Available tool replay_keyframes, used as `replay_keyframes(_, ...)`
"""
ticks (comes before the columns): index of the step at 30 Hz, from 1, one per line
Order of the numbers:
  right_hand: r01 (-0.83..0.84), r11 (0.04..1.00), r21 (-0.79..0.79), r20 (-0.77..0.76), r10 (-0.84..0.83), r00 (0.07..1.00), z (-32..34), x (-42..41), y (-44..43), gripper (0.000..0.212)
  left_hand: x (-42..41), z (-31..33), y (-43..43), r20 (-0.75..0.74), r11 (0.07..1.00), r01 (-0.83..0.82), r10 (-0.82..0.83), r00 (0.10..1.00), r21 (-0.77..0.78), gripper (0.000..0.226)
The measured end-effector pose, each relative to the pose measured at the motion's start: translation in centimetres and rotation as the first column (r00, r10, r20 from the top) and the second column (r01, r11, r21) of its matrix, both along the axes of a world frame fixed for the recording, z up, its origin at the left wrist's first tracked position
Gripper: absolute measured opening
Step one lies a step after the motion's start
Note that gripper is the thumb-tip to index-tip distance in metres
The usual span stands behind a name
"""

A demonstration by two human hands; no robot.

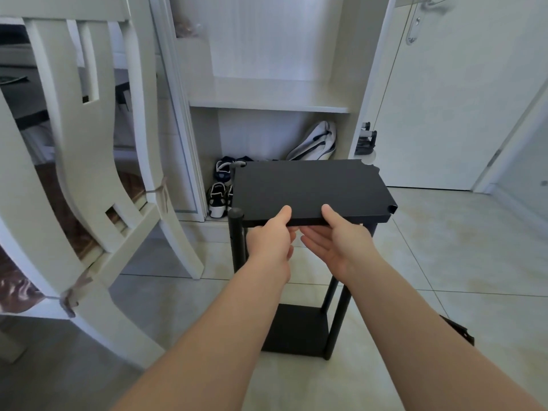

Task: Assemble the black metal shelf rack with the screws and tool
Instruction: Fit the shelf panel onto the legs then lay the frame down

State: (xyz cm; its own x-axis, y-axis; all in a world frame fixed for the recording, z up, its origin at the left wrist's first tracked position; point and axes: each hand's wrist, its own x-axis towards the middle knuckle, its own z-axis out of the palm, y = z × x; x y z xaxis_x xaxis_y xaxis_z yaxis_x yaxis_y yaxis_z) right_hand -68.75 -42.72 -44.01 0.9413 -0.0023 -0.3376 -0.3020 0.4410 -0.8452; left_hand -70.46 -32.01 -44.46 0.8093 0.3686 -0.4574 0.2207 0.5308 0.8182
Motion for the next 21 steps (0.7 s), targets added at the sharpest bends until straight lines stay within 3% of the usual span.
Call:
replay_keyframes(12, -0.019, 0.999, -0.033, -0.022, 0.018, 1.0, -0.1, 1.0, -0.8, 0.028, 0.0, 0.2, 0.7, -0.046, 0.999, -0.051, 0.052, 0.998, 0.01, 0.025)
replay_keyframes(17, 0.149, 0.967, -0.206, -0.011, -0.154, 0.988, 0.2, 1.4, -4.0, 0.036, 0.2, 0.5, 1.2, -0.088, 0.999, -0.037, 0.034, 0.996, -0.034, 0.025)
replay_keyframes(21, 0.28, 0.823, -0.493, 0.125, -0.252, 0.96, -0.7, 1.7, -6.8, 0.021, 0.4, 0.5, 1.7, -0.1, 0.999, -0.023, 0.019, 0.995, -0.039, 0.027)
